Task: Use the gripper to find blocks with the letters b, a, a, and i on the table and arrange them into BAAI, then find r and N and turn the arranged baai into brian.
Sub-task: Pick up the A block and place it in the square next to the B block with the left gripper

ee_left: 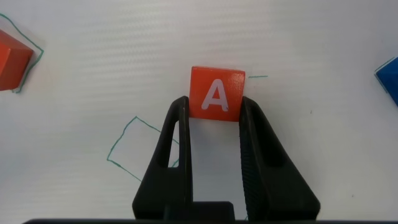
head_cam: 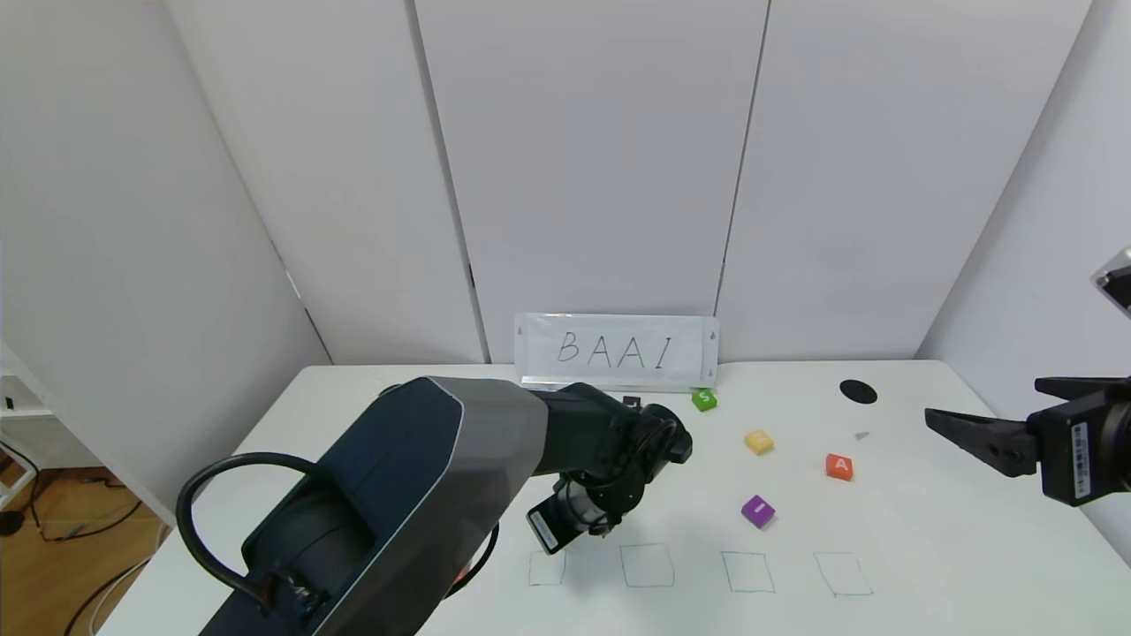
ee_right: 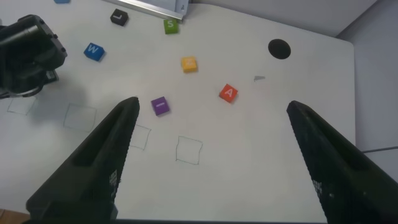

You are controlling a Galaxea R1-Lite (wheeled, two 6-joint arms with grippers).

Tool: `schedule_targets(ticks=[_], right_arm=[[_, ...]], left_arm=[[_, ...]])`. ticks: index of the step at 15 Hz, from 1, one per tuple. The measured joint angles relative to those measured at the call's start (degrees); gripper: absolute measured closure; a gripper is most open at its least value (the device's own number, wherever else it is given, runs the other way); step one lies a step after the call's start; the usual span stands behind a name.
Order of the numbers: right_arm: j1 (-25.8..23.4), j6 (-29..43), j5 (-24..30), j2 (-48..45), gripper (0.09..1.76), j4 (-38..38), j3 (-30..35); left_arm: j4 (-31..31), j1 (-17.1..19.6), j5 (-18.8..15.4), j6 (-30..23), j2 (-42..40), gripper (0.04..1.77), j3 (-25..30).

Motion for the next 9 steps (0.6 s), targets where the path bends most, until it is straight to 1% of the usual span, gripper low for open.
schedule_targets(ticks=[7,9], right_arm=[[0.0,0.0,-0.01,-0.11,0.14,0.0,0.0],[0.0,-0.02,-0.01,-0.26,0.14,0.09,0.0]], left_arm=[[0.9,-0.05,-0.13,0.77,-0.71,1.31,0.22],[1.06,-0.05,-0.5,3.39,-2.39,1.31,0.55]])
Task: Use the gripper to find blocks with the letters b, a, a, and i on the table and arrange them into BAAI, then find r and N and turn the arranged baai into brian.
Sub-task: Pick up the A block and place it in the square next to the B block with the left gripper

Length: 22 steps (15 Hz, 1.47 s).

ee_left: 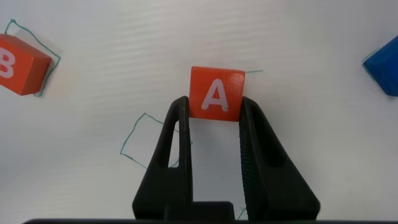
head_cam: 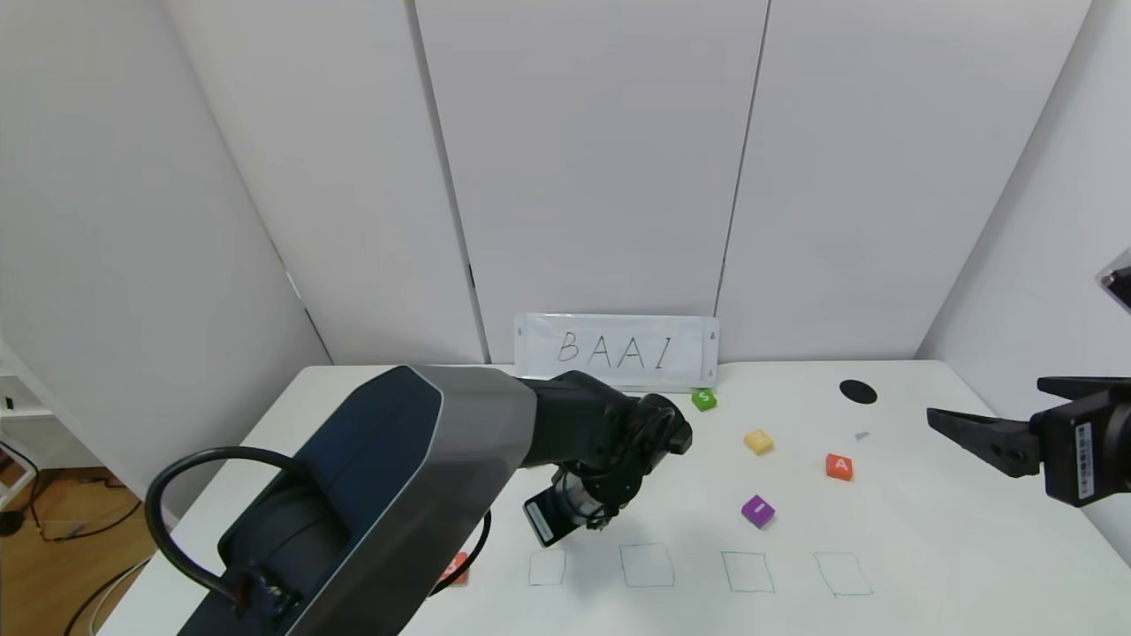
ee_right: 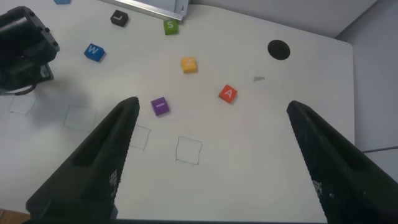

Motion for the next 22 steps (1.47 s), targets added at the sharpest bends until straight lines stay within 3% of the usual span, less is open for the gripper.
schedule_targets(ticks=[4,6,10,12,16,22], right_arm=[[0.0,-0.05,0.0,-0.11,0.14,-0.02,0.0],[0.0,-0.02,0.01,-0.13,0.14,-0.02,0.0],[0.0,-0.02,0.01,-0.13,0.14,0.0,0.0],[0.34,0.02,-0.05,-0.11,0.14,0.02,0.11],[1.08,0.11,-0.1,-0.09,0.14,0.0,0.3],[1.13,0.06,-0.07,-0.06,0.14,0.0,0.35]], left_arm=[[-0.62,0.79,-4.62,9.67,-4.69,1.31,2.17],[-3.39,1.38,-6.45,14.7,-7.29,1.31,5.92],[-16.34,1.93,-12.45,26.89,-15.31,1.31,21.5],[-21.32,1.97,-13.82,31.12,-19.11,1.31,28.55],[-24.33,2.01,-14.01,33.26,-22.77,1.31,35.86],[-34.51,1.46,-13.98,35.76,-25.44,1.31,47.35]])
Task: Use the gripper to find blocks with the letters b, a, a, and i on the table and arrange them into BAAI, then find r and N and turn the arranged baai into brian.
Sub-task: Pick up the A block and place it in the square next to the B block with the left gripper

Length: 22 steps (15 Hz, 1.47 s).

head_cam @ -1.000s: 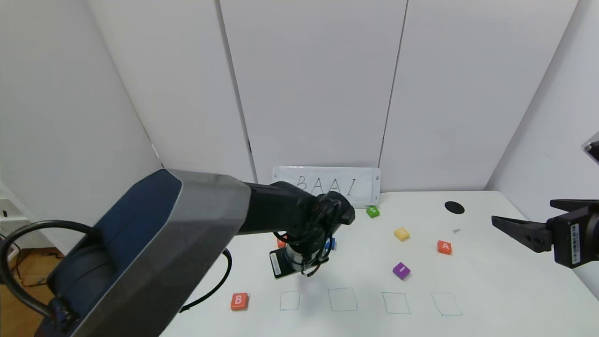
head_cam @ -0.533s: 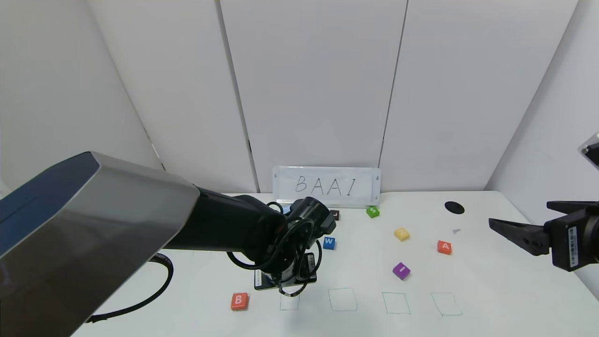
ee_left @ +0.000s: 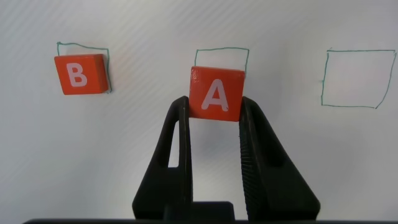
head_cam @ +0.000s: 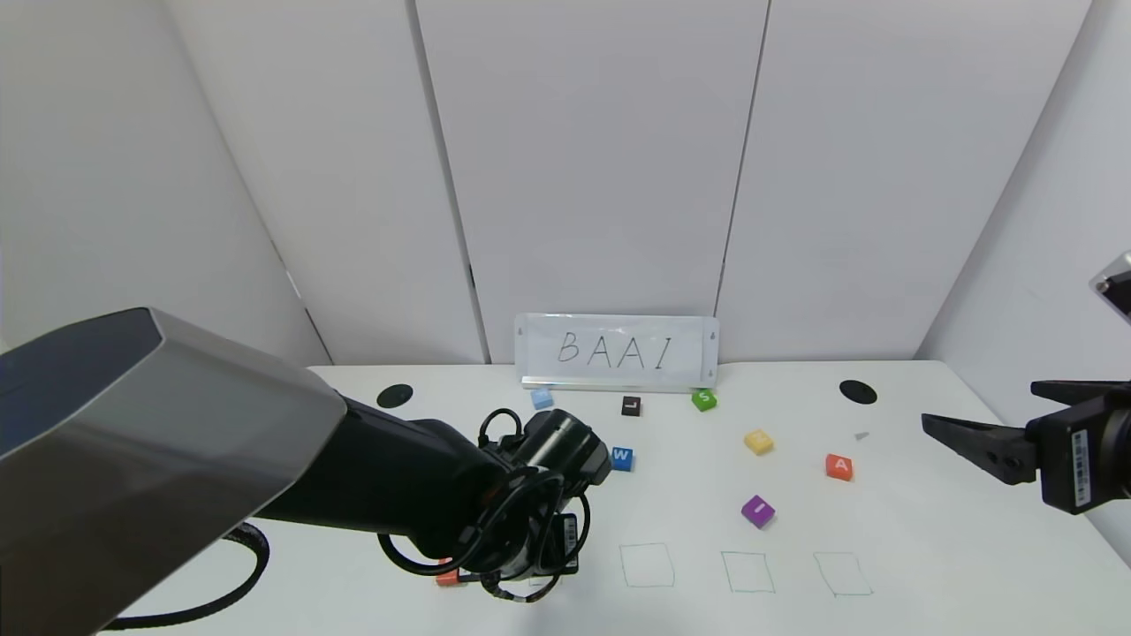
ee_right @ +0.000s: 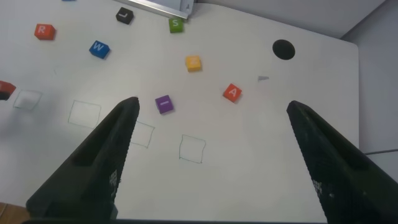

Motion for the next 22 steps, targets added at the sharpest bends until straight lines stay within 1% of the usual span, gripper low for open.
schedule_targets(ticks=[1,3,4,8,13,16,22], right_arm=[[0.0,0.02,-0.02,0.01,0.14,0.0,0.0],[0.06,0.05,0.0,0.09,0.14,0.0,0.06],[0.09,0.05,0.0,0.09,0.14,0.02,0.09],[0.17,0.05,0.0,0.09,0.14,0.0,0.09],[0.17,0.02,0.0,0.0,0.14,0.0,0.09],[0.17,0.0,0.0,-0.05,0.14,0.0,0.01],[0.17,-0.02,0.0,-0.02,0.14,0.0,0.06]], left_arm=[[-2.08,-0.21,0.2,0.0,-0.11,1.31,1.79],[-6.95,-0.73,2.08,-0.02,0.13,1.31,4.77],[-7.91,-1.08,2.85,-0.28,0.44,1.31,5.6],[-8.29,-2.82,4.06,-2.39,1.93,1.31,6.4],[-9.47,-3.18,6.18,-3.78,4.22,1.31,5.0],[-10.9,-3.45,6.35,-4.13,5.06,1.31,4.72],[-11.03,-3.49,6.35,-4.24,5.8,1.31,4.5]])
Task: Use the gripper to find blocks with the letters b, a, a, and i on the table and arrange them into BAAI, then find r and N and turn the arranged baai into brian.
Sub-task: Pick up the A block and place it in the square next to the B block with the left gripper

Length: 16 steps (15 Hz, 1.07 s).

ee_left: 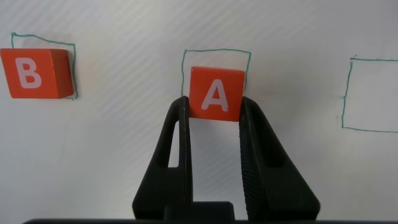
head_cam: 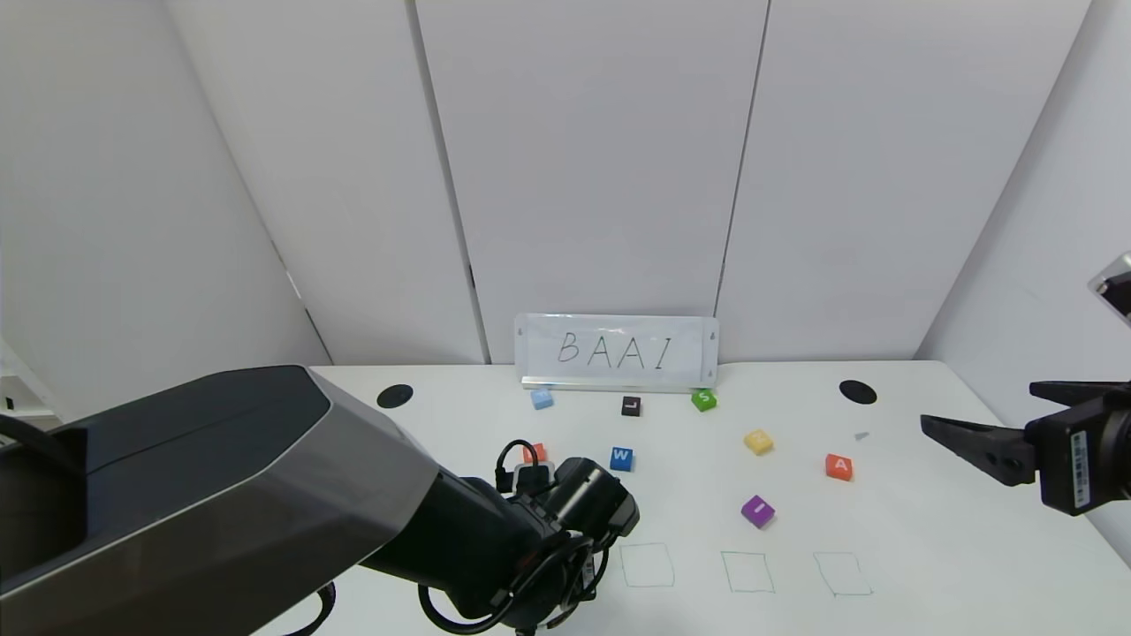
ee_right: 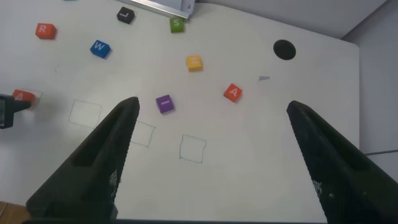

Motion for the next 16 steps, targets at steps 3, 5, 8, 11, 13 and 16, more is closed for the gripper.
schedule_targets(ticks=[3,5,8,11,13,16], right_arm=[[0.0,0.02,0.05,0.0,0.14,-0.07,0.09],[0.0,0.0,0.0,0.0,0.14,-0.09,0.11],[0.0,-0.01,-0.02,0.0,0.14,-0.09,0.11],[0.0,-0.01,-0.02,0.0,0.14,-0.09,0.11],[0.0,-0.01,0.0,0.0,0.14,-0.09,0.17],[0.0,-0.01,-0.02,0.0,0.14,-0.09,0.2]], left_arm=[[0.0,0.04,0.02,0.0,0.17,1.31,0.0],[-0.11,0.0,0.06,0.0,0.39,1.31,0.0],[-2.05,-0.07,0.77,0.16,0.54,1.31,0.59],[-2.02,-0.1,0.93,0.18,0.63,1.31,0.77],[-1.8,-0.11,0.93,0.18,0.63,1.31,0.8],[-1.67,-0.11,0.9,0.27,0.67,1.31,0.77]])
